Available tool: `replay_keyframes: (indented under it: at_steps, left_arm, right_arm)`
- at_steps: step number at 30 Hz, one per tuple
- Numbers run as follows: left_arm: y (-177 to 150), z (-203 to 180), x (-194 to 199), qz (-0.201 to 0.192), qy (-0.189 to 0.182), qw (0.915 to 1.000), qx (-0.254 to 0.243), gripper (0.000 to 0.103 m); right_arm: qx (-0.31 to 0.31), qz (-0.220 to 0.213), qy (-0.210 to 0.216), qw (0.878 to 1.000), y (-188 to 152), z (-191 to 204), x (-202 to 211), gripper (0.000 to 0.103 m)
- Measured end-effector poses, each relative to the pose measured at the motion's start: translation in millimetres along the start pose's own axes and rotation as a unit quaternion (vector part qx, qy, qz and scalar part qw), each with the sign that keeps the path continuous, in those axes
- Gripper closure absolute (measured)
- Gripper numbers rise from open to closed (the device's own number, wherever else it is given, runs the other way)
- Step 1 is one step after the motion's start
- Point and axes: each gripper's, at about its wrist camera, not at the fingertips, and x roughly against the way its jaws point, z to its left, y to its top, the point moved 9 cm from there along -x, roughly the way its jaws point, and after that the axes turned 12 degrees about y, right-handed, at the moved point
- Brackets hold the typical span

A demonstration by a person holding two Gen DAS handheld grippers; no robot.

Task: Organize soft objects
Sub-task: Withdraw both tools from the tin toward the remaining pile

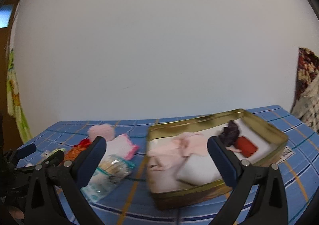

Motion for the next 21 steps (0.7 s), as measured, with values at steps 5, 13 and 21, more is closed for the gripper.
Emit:
replay_keyframes:
  at_steps: [5,13,21]
  left_arm:
    - [-12,44,-11,0.029,0.024,0.9992,0.014,0.008]
    - [-42,100,-22,0.103,0.024,0.9935,0.042,0.008]
    - [-63,120,-28,0.149,0.026,0.9873,0.048,0.008]
  right_arm:
    - [0.011,0.019,0.030,0.999,-7,31,-14,0.000]
    - [0.030,0.108,0.075,0.991,-36,72,-41,0.000]
    - [0.012,0.203,0.081,0.976,-68,91,-72,0.002]
